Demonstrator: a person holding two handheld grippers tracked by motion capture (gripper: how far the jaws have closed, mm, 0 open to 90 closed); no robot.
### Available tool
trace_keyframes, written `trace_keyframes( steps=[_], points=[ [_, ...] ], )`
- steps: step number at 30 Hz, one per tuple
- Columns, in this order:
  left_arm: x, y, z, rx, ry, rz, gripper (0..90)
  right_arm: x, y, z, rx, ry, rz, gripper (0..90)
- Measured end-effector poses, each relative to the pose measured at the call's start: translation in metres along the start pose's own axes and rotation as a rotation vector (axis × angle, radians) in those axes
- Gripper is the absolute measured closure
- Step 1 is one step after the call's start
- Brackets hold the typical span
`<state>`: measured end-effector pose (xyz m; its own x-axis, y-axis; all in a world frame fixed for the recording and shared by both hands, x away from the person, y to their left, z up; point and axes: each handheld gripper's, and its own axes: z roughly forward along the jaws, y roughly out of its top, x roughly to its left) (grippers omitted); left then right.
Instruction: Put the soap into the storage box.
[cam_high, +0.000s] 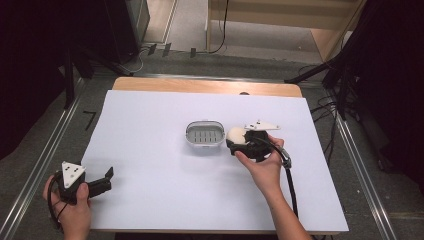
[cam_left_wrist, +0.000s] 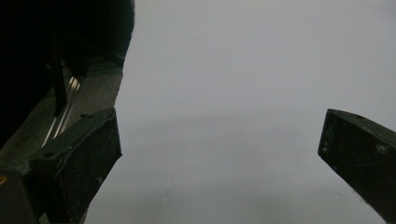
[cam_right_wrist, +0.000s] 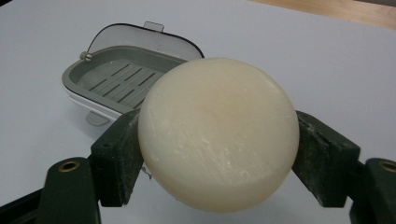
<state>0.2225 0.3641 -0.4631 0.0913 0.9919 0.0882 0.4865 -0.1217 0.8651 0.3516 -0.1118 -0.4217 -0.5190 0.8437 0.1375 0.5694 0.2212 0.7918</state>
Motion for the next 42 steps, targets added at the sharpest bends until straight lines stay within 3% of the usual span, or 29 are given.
trace_keyframes(
  steps=[42],
  points=[
    [0.000, 0.000, 0.000, 0.002, -0.003, -0.004, 0.0, 0.041, 0.030, 0.037, 0.008, 0.051, -0.029, 25.0]
  ],
)
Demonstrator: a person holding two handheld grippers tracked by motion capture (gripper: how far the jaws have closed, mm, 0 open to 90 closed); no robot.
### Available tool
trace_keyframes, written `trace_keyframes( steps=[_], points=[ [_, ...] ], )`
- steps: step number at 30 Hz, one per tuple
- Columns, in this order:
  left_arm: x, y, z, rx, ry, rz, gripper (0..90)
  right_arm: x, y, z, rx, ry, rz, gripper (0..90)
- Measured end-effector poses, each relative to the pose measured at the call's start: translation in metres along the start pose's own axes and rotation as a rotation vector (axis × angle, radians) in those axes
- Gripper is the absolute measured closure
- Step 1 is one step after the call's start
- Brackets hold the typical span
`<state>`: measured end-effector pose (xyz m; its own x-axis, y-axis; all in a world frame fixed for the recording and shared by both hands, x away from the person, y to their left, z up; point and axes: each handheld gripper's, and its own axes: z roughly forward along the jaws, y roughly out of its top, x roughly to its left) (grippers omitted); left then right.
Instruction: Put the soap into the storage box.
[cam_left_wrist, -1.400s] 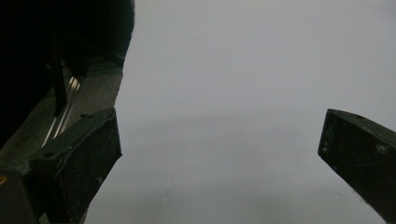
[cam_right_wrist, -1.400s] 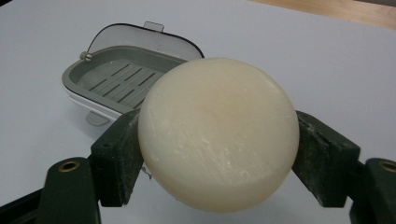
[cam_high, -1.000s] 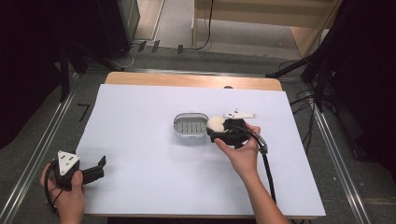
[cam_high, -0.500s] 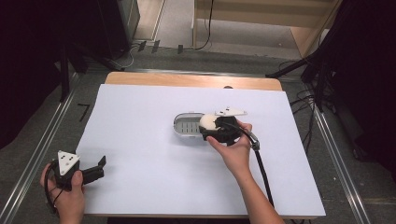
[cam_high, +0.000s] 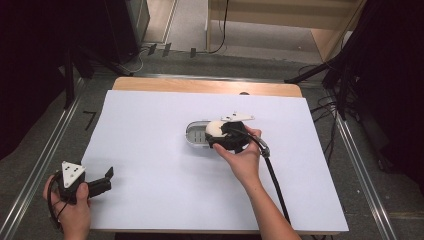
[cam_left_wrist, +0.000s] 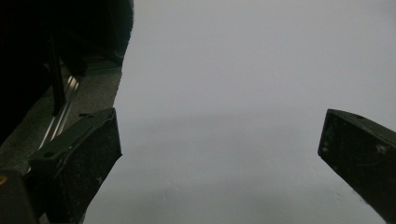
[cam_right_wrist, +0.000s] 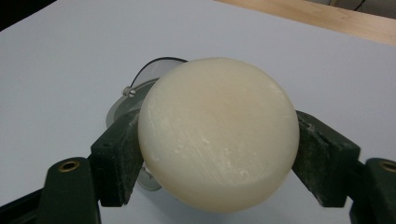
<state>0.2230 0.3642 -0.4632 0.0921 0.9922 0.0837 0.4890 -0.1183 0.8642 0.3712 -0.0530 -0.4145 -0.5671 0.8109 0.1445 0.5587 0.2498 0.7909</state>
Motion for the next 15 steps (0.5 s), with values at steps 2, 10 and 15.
trace_keyframes(
  steps=[2, 10, 15],
  points=[
    [0.000, 0.000, 0.000, 0.002, -0.001, 0.001, 0.0, 0.001, 0.000, 0.002, 0.001, 0.002, -0.001, 25.0],
    [0.000, 0.000, 0.000, 0.007, -0.001, 0.002, 0.0, 0.008, 0.004, 0.010, 0.013, 0.001, -0.012, 24.9],
    [0.000, 0.000, 0.000, 0.007, -0.002, 0.002, 0.0, 0.009, 0.004, 0.017, 0.023, -0.005, -0.001, 25.0]
  ],
)
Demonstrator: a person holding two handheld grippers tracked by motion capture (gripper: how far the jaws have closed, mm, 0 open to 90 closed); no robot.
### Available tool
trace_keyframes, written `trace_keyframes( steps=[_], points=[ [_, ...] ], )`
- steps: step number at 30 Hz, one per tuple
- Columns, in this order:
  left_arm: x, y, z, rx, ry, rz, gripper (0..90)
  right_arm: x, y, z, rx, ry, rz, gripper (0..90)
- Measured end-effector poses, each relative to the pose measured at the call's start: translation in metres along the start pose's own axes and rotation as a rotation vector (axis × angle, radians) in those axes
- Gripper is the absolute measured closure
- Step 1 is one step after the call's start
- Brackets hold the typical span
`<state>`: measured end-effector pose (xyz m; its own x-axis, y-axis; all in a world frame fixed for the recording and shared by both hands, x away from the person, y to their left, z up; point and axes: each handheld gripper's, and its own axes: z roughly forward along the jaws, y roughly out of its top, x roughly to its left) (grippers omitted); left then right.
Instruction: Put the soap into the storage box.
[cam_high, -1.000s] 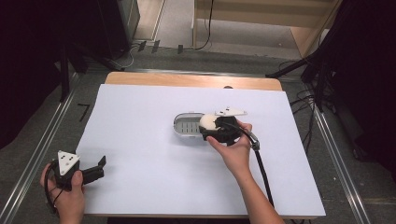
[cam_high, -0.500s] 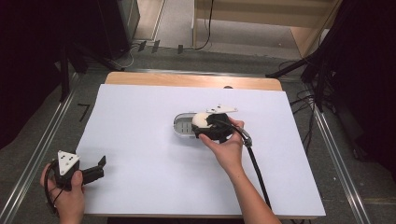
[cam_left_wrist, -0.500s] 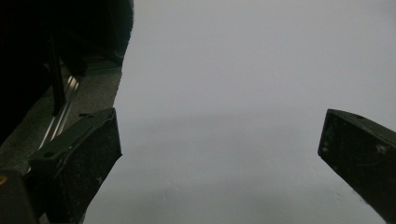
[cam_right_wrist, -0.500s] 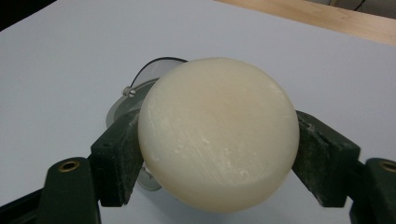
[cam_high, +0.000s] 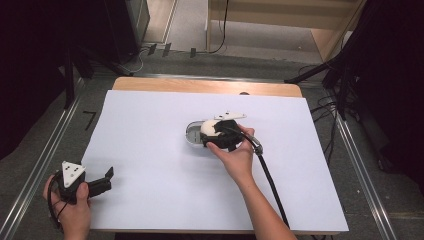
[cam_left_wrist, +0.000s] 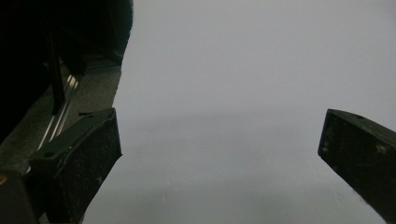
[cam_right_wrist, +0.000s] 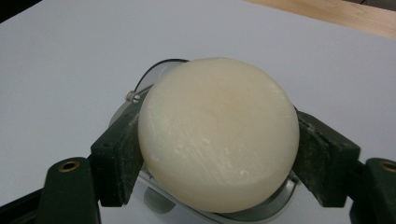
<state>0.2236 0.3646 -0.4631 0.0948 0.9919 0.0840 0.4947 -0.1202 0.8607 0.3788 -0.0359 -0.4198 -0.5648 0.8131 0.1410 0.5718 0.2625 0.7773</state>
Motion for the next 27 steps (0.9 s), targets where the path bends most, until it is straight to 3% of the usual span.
trace_keyframes(
  steps=[27],
  points=[
    [0.000, 0.000, 0.001, 0.002, -0.002, -0.001, 0.0, 0.002, -0.003, 0.025, 0.052, -0.009, 0.051, 24.8]
  ],
)
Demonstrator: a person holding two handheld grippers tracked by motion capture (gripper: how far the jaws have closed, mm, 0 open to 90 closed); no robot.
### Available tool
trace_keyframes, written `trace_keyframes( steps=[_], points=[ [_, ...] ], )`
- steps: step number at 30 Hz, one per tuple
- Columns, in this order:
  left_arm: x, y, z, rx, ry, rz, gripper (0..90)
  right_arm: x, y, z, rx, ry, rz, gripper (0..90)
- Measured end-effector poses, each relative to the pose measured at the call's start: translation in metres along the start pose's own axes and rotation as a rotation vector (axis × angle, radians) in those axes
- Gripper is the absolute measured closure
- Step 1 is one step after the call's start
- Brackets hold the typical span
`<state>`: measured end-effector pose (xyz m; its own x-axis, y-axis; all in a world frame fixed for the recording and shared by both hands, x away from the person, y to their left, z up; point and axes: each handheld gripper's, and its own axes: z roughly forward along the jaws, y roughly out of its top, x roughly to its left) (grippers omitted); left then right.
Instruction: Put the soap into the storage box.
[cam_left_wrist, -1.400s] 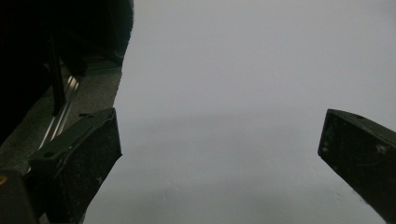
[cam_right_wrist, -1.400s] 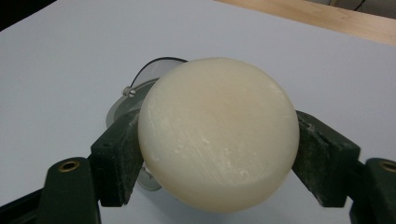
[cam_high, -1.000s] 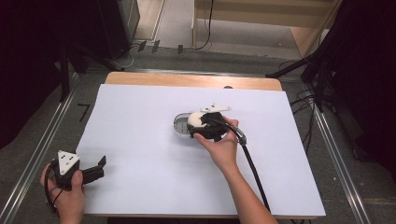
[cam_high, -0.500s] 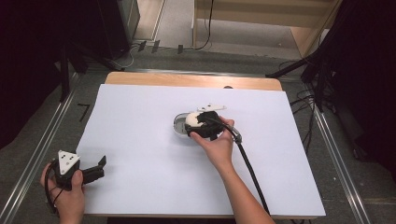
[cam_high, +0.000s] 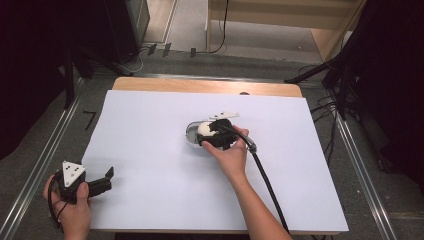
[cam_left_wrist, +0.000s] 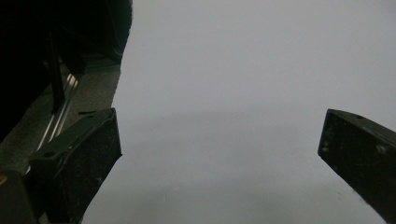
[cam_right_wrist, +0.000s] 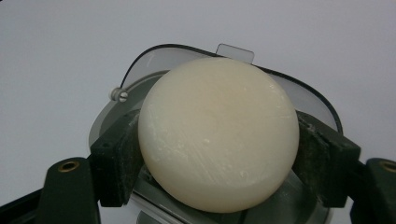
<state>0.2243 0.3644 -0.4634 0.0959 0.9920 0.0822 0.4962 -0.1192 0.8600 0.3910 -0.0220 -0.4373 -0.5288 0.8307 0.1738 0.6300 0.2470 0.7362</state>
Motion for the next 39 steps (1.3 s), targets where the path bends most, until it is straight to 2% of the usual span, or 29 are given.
trace_keyframes(
  steps=[10, 14, 25, 39],
  points=[
    [0.000, 0.000, 0.000, 0.000, 0.000, 0.000, 0.0, 0.003, -0.002, 0.001, -0.005, -0.009, -0.012, 24.3],
    [0.000, 0.000, 0.000, 0.001, 0.000, 0.001, 0.0, 0.002, 0.000, -0.004, -0.035, 0.001, -0.002, 24.7],
    [0.000, 0.000, 0.000, 0.000, 0.000, 0.000, 0.0, -0.002, -0.001, -0.011, -0.054, 0.007, 0.016, 25.7],
    [0.000, 0.000, 0.000, 0.000, 0.001, 0.002, 0.0, -0.007, 0.004, -0.032, -0.096, 0.006, 0.018, 24.2]
  ],
)
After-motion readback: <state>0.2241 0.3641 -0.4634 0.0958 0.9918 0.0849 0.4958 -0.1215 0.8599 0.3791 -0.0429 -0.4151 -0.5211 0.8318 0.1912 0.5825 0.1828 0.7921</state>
